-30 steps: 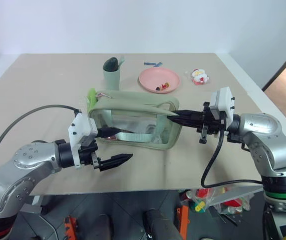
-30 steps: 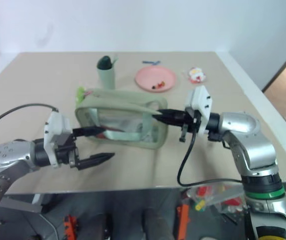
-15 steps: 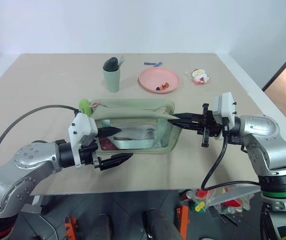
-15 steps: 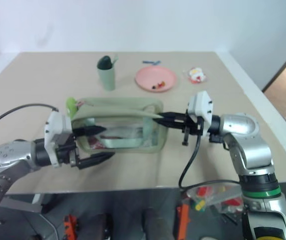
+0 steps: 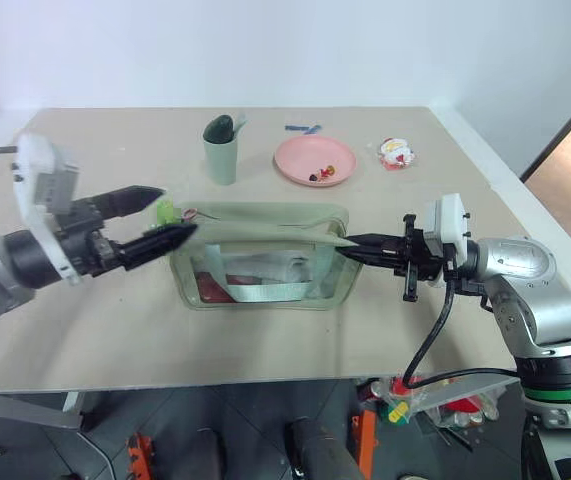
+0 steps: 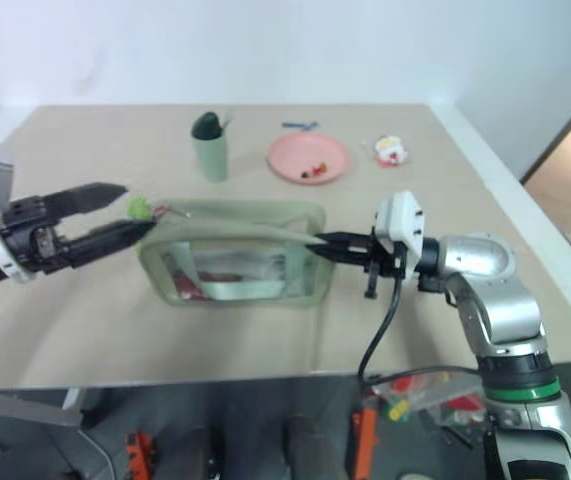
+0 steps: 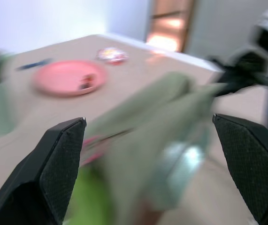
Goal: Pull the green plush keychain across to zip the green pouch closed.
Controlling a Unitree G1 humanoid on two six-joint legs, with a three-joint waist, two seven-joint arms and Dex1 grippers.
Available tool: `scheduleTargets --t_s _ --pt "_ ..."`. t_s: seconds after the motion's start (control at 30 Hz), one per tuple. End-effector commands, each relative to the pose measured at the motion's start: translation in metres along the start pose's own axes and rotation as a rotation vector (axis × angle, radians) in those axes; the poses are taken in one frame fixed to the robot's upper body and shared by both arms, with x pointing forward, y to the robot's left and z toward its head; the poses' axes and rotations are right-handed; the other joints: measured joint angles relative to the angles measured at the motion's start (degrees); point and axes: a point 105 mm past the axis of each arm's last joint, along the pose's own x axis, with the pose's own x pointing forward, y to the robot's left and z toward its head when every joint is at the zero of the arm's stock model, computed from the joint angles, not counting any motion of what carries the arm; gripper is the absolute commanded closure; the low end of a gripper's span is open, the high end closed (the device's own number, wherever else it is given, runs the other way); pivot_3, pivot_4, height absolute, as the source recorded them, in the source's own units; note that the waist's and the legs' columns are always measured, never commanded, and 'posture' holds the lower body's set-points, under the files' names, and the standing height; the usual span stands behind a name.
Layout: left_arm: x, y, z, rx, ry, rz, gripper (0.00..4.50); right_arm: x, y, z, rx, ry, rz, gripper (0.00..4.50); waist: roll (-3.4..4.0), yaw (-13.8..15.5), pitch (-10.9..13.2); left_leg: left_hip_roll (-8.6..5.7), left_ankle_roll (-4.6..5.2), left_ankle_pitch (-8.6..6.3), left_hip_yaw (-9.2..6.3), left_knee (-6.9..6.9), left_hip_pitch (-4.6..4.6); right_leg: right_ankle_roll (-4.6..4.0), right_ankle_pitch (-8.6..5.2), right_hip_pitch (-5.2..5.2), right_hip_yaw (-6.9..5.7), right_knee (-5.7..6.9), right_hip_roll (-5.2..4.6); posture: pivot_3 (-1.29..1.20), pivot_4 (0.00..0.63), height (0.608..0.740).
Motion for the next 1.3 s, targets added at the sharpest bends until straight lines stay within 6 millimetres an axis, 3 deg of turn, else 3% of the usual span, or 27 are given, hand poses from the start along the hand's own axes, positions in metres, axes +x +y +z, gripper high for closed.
scheduleTargets --t_s 0.03,0.2,0.53,0.7,0.87,0.9,1.2,1.3 --pt "-0.007 0.027 -0.003 -0.008 -0.029 0.157 0.00 0.000 -0.002 0.010 -0.041 -0.019 0.003 4.45 -0.01 0.1 0.0 0.01 0.00 0.00 -0.01 0.00 0.00 -0.01 0.00 0.00 -0.02 0.00 0.00 0.00 0.150 0.740" --pt "-0.006 0.048 -0.021 -0.121 -0.066 0.253 0.00 0.004 0.002 0.015 -0.041 -0.033 0.007 4.45 -0.01 0.1 0.0 0.01 -0.01 0.00 0.01 0.02 -0.01 -0.03 0.02 0.00 0.00 0.00 0.00 0.00 0.150 0.740" --pt "0.000 0.051 -0.050 -0.418 -0.175 0.139 0.00 0.003 0.007 0.014 -0.041 -0.016 -0.004 4.45 -0.03 0.0 0.0 0.06 -0.02 0.00 0.01 -0.03 -0.01 -0.05 0.04 -0.03 -0.01 0.01 0.07 0.00 0.150 0.740" --pt "0.004 0.056 -0.061 -0.445 -0.158 0.128 0.00 0.002 0.007 0.015 -0.044 -0.008 -0.011 4.45 -0.03 0.0 0.0 0.07 -0.02 0.00 0.00 -0.01 0.01 -0.08 0.06 -0.02 0.00 0.02 0.08 0.00 0.150 0.740" --pt "0.013 0.053 -0.060 -0.470 -0.179 0.075 0.00 0.002 0.007 0.015 -0.048 -0.003 -0.016 4.45 -0.05 0.0 0.0 0.06 -0.02 0.00 0.01 0.00 0.00 -0.07 0.06 -0.01 0.01 0.02 0.07 0.00 0.150 0.740" --pt "0.014 0.053 -0.060 -0.476 -0.181 0.073 0.54 0.002 0.007 0.015 -0.050 0.000 -0.017 4.50 -0.04 0.0 0.0 0.06 -0.02 0.00 0.01 0.00 0.00 -0.07 0.06 -0.02 0.02 0.02 0.07 0.00 0.150 0.740" --pt "0.021 0.049 -0.071 -0.517 -0.187 0.072 3.50 0.002 0.004 0.014 -0.054 0.002 -0.025 4.50 -0.05 0.0 0.0 0.06 -0.02 0.00 -0.01 -0.02 -0.01 -0.06 0.07 -0.02 0.00 0.02 0.08 0.00 0.150 0.740" --pt "0.020 0.049 -0.063 -0.505 -0.209 0.067 4.47 0.003 0.004 0.014 -0.056 0.001 -0.025 4.50 -0.05 0.0 0.0 0.05 -0.02 0.00 -0.01 -0.01 -0.01 -0.06 0.07 -0.01 0.01 0.02 0.07 0.00 0.150 0.740"
